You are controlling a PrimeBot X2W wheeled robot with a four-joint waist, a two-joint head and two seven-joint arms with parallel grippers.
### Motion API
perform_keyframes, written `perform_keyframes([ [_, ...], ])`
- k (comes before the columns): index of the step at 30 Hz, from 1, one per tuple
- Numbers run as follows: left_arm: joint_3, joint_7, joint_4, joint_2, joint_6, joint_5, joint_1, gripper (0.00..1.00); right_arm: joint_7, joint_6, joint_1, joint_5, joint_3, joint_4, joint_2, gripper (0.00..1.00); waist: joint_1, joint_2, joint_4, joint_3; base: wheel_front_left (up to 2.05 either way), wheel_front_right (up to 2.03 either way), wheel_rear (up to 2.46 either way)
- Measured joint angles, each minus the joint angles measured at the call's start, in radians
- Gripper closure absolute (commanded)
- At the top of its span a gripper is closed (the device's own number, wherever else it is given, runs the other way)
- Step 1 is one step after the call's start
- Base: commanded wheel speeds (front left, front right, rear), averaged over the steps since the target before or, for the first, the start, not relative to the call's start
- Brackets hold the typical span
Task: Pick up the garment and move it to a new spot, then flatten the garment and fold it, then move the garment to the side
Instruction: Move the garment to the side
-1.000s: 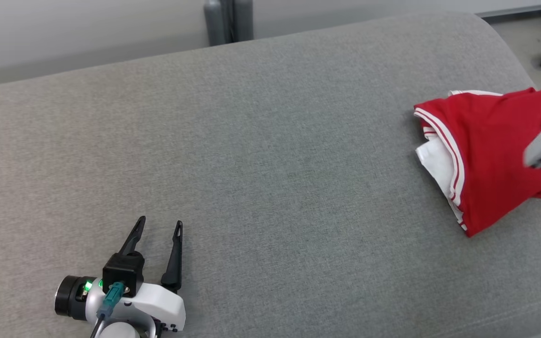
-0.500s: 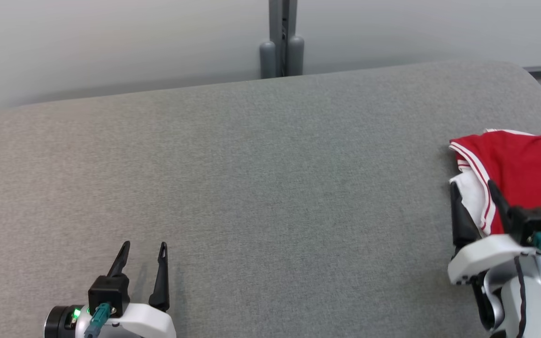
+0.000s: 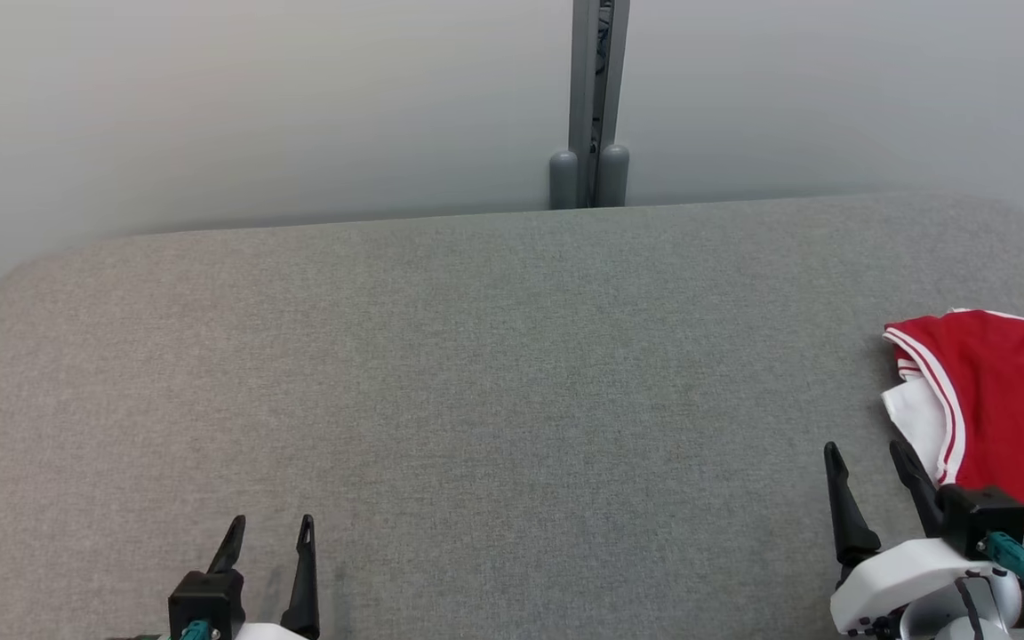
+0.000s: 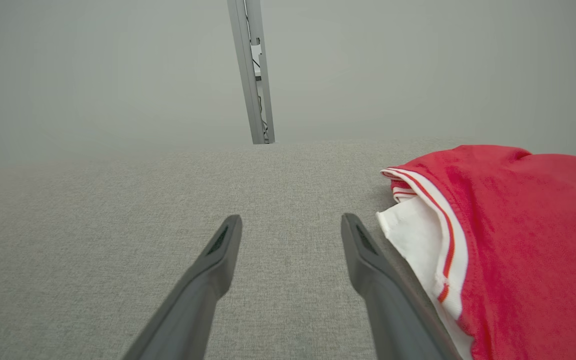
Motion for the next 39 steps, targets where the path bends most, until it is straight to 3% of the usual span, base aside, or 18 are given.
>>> perform_keyframes([
  [14, 0.023, 0.0, 0.025, 0.0, 0.005, -0.036, 0.009, 0.0, 0.0, 0.0, 0.039, 0.028, 0.048, -0.021, -0.002, 0.0, 0.0, 0.0, 0.028, -0.042, 0.0, 0.0, 0.0],
  [39, 0.021, 0.0, 0.02, 0.0, -0.005, -0.049, -0.002, 0.0, 0.0, 0.0, 0.051, -0.021, 0.048, -0.07, -0.001, 0.0, 0.0001, 0.0, 0.027, 0.007, 0.0, 0.0, 0.0],
])
